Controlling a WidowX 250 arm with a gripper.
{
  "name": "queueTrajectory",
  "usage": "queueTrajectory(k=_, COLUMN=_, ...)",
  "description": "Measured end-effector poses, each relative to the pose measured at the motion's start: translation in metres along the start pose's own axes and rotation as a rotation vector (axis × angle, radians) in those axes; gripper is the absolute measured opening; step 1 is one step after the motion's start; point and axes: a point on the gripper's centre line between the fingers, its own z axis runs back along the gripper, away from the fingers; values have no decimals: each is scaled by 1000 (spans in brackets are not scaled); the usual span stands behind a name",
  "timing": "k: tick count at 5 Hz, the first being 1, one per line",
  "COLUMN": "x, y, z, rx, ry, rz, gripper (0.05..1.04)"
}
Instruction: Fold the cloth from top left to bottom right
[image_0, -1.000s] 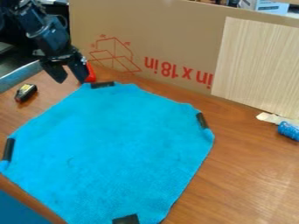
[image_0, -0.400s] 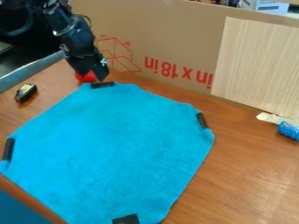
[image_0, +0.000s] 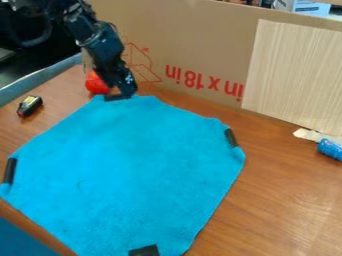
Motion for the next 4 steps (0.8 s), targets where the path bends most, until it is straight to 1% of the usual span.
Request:
queueTrajectory(k=2, x=9, y=11, z=-16, rx=1, ry=2, rz=-2, gripper=999)
queueTrajectory(k=3, x=15, y=15, z=-18, rx=4, ry=2, rz=-6, gripper=999)
queueTrajectory(k=4, x=14, y=17, z=-23, rx=6, ry=11, rz=-6, gripper=999)
